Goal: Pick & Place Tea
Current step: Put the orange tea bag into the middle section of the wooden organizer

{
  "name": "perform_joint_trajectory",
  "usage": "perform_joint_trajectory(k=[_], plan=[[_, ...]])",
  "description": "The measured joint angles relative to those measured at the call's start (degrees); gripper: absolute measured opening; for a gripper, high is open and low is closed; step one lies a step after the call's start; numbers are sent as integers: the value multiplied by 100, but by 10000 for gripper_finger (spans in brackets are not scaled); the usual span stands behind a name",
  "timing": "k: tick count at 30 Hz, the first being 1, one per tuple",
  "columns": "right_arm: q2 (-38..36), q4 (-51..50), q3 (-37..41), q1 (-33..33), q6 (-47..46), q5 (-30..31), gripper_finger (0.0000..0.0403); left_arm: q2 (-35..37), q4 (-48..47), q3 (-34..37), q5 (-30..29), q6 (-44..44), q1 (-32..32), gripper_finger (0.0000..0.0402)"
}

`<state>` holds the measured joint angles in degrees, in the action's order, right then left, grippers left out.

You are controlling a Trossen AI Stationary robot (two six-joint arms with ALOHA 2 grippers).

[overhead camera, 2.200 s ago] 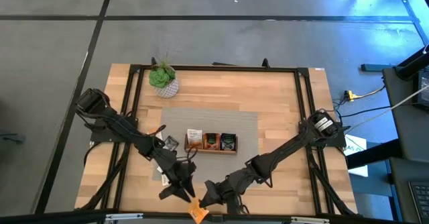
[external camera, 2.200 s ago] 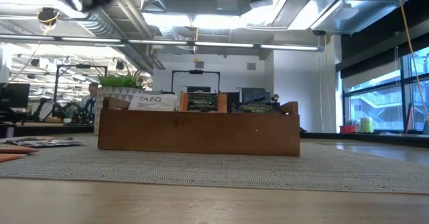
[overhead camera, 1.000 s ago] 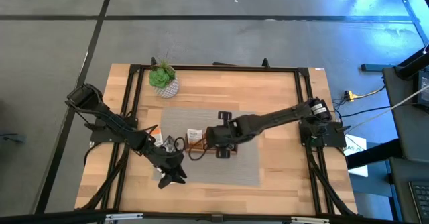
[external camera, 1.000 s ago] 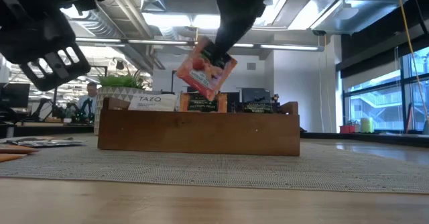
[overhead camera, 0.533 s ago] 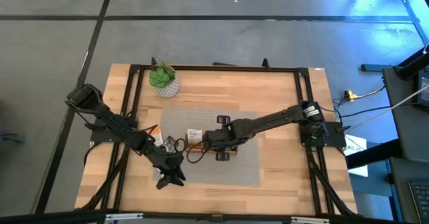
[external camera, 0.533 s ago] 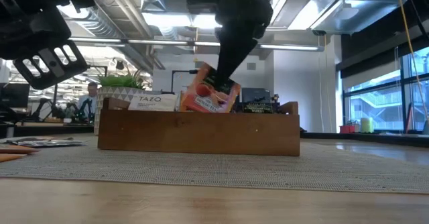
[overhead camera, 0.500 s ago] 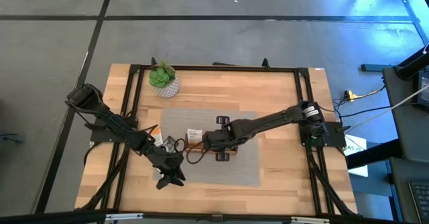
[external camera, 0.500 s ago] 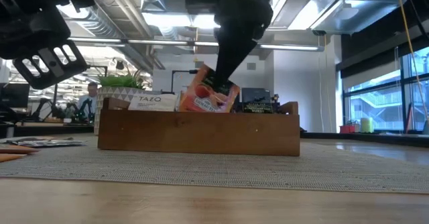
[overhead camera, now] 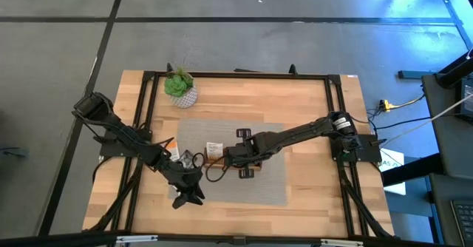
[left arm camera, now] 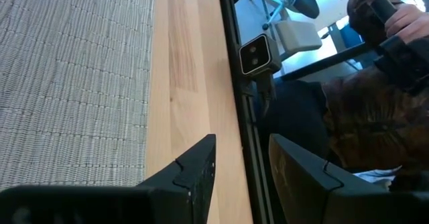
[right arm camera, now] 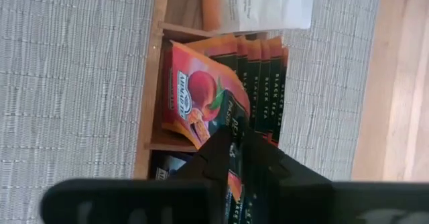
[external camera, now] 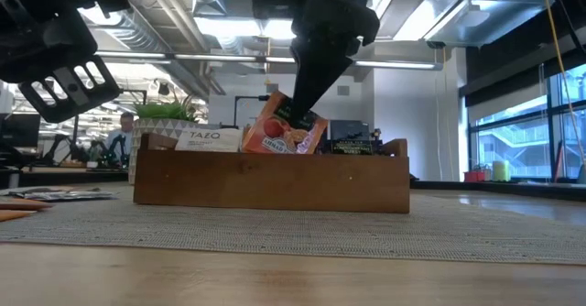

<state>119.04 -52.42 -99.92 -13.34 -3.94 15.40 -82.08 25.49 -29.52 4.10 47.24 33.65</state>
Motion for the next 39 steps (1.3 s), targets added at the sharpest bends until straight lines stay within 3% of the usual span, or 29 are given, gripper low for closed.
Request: perform_joint_trajectory(k=[10,19,25,29,34,39], plan=[[0,34,-54,-26,135,-12,130,0,-1,0,-11,0,0,135],[-11,-58,-267,-192,-3,26,146,0,-1,0,-9,0,0,136],[-12,-85,-28,-582,-36,1061,144,-1,0,0,-7,0,0,135],[-11,443,361,-654,-33,1357,144,0,0,0,-65,5,-2,136],[-9,971,572,-683,116,2590,144,0,1,0,-237,17,0,134],[-9,1036,570,-708,107,2727,144,0,1,0,-275,8,0,136]])
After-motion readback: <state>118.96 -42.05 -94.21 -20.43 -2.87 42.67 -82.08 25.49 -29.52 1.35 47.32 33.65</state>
